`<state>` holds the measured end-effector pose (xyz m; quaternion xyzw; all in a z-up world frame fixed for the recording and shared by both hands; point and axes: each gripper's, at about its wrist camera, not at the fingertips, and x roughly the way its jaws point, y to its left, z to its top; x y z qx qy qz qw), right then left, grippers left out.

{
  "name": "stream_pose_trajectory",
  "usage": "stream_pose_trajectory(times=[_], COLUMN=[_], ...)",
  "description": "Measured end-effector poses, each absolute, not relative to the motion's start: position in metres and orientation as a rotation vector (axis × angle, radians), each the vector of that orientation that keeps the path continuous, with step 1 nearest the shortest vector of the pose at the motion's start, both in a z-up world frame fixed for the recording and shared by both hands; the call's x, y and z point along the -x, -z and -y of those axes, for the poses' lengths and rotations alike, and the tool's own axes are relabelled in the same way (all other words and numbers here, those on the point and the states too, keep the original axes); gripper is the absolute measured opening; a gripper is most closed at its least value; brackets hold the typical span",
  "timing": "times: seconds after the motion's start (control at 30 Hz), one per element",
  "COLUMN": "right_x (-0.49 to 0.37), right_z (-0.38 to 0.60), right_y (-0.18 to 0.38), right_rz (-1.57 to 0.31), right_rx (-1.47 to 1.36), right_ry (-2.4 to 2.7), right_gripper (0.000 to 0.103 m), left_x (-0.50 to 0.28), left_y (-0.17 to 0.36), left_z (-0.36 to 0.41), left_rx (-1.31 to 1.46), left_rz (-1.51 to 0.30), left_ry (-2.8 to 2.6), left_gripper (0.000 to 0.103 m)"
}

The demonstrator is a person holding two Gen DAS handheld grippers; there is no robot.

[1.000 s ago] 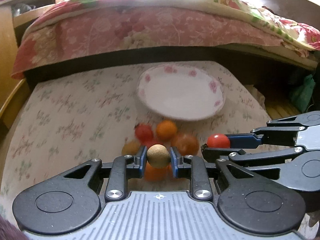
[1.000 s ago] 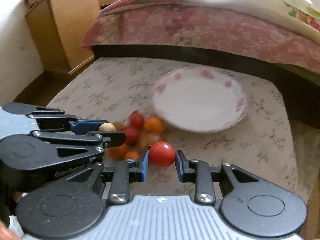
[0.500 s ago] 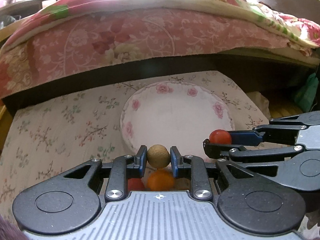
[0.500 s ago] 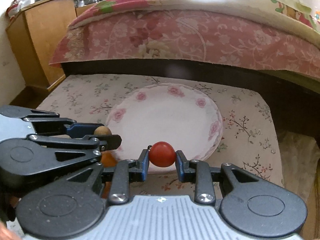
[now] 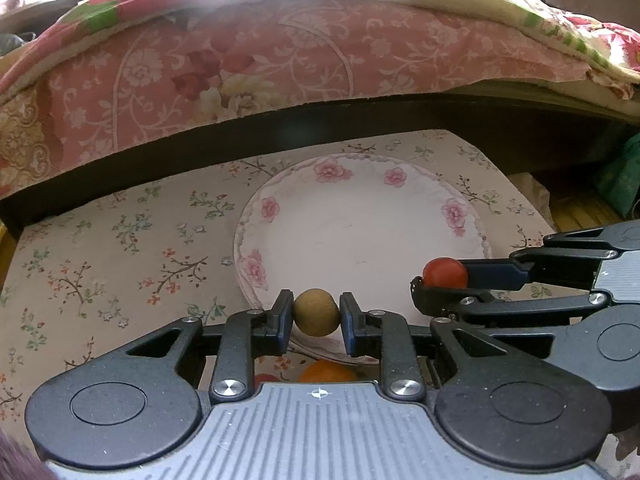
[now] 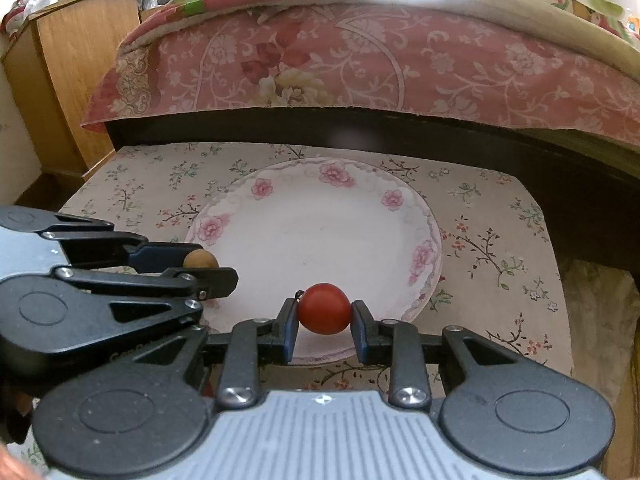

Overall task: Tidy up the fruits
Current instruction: 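Carry the brown fruit and red cherry tomato over the white plate with both tools, then open both tools to drop the fruits onto the plate and withdraw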

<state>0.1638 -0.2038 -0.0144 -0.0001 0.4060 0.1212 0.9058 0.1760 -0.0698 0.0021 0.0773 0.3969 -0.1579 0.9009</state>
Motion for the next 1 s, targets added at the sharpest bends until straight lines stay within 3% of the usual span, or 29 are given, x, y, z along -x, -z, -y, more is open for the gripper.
stream_pose_trajectory(times=[0.5,1.0], right_x=[-0.163,-0.137], right_z=[0.204,0.196], right_y=[0.013,-0.01], right_rz=[-0.82,-0.783], right_rx=[0.011,0.044], right_ry=[-0.23,-0.206], right_gripper=[0.032,0.035], left_x=[-0.173,-0.152], left_y=[-0.008,-0.024], left_z=[0.068,0.051], left_rx=[-0.186,-0.157], left_rz=[-0.801,-0.787], left_ry=[0.292,0.268], left_gripper=[0.044,0.048])
